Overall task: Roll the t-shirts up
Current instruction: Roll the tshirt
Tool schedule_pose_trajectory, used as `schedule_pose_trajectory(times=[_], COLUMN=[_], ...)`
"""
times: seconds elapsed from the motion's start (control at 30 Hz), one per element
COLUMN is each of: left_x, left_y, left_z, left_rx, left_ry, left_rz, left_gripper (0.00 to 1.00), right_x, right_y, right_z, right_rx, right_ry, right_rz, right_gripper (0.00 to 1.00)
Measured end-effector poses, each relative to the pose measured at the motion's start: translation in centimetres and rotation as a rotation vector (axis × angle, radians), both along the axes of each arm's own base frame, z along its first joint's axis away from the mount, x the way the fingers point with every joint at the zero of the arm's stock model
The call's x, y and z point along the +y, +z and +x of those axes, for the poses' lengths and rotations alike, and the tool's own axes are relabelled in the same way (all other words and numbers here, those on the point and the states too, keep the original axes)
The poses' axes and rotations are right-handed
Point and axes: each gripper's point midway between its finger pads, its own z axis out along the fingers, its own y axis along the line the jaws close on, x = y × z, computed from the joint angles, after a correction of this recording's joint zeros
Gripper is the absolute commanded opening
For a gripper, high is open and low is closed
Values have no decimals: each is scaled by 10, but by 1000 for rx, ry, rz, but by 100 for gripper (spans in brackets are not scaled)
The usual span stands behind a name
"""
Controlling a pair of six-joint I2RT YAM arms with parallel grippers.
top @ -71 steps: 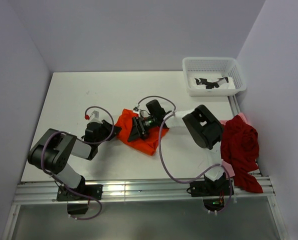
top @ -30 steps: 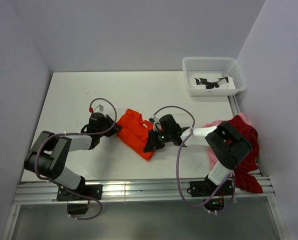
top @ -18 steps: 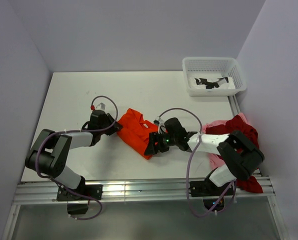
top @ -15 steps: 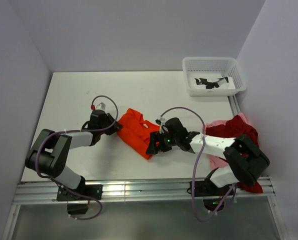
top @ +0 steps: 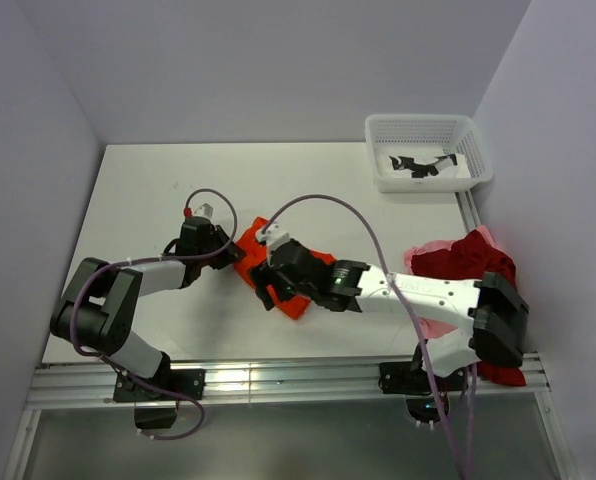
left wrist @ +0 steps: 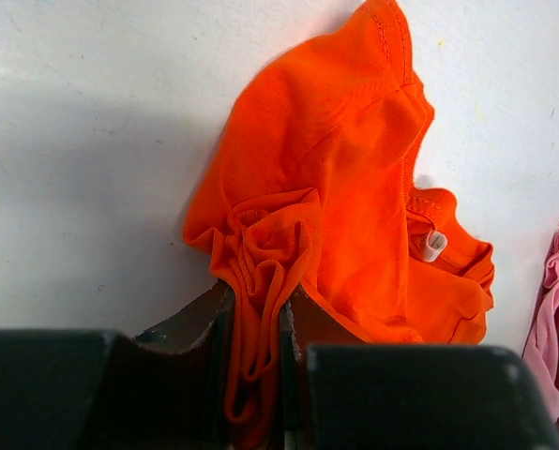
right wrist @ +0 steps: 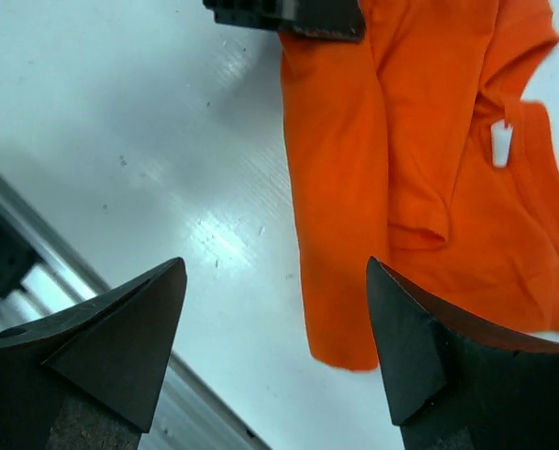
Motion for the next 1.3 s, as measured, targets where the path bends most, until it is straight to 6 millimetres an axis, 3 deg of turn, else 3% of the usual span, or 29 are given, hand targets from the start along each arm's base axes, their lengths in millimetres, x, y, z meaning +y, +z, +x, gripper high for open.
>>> schedule_pose_trajectory(times=[0.07, 0.37, 0.67, 1.07, 1.3], left_x=[-1, -3, -5, -10, -11], left_y=[0, 0, 1, 1, 0], left_z=[-1, -4, -6, -5, -7], left_rx=[5, 26, 47, 65, 88], left_ry=[-7, -23, -36, -55, -62], left_rz=[1, -3, -7, -22, -32], left_gripper=[0, 0, 0, 0, 0], right_x=[14, 43, 47, 47, 43], right_y=[-1, -58, -73, -102, -104], right_z=[-1, -3, -6, 3, 11], right_rx=[-47, -269, -469, -587, -643], right_ry=[6, -28, -61, -156, -249], right_rz=[-55, -467, -660, -826, -864], right_gripper=[84, 83, 81, 76, 75])
